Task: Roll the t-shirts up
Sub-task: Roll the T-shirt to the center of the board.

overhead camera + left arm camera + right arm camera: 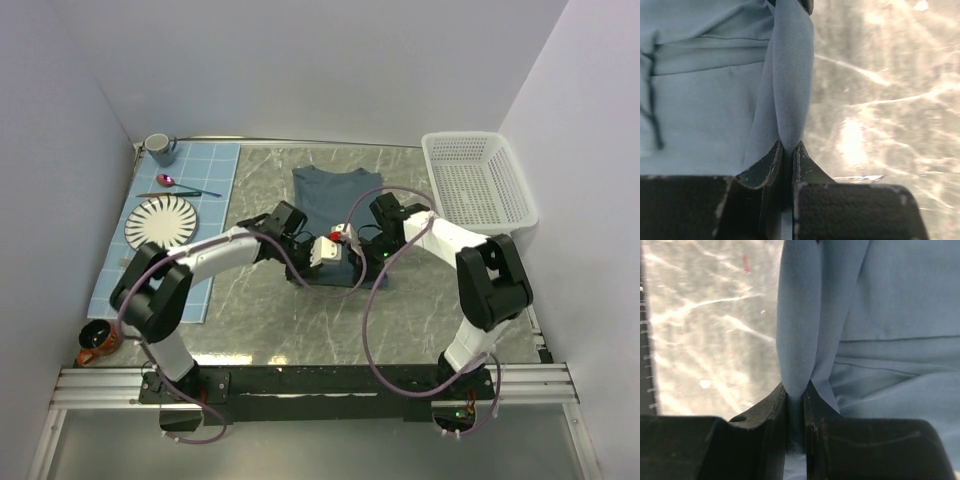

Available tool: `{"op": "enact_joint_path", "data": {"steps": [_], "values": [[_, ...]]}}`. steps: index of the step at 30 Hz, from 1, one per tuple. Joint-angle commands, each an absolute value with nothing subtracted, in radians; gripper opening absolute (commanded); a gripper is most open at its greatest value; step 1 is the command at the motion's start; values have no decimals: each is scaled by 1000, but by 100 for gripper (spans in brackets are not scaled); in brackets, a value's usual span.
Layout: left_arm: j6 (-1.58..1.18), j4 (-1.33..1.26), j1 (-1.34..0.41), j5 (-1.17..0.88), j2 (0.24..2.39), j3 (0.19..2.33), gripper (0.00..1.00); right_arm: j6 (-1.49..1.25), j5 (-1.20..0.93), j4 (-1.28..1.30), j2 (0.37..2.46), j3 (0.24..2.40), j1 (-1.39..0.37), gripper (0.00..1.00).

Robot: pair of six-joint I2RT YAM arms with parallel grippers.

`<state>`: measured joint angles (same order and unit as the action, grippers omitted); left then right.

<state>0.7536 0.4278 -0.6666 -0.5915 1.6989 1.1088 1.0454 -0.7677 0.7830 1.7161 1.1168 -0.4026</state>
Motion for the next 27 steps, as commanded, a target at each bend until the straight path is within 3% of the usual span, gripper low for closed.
{"op": "enact_joint_path", "data": {"steps": [1,7,15,20,27], "values": [[719,681,-624,-747,1784,1239,8,1074,-842,1077,1794,1180,-364,11],[753,909,-562,-845,1968,1432,8,1098,-903,1207,1911,1238,-310,12],[883,1107,-520,-815,2219,1683,9,1115,-934,1406,2147,1471,-261,12],[900,1118,-511,-796,2238,1678,9,1037,-885,1442,2285,1638,-230,13],[790,1016,-476,-782,2246,1646,13,1043,-830,1442,2344,1666,-215,14]]}}
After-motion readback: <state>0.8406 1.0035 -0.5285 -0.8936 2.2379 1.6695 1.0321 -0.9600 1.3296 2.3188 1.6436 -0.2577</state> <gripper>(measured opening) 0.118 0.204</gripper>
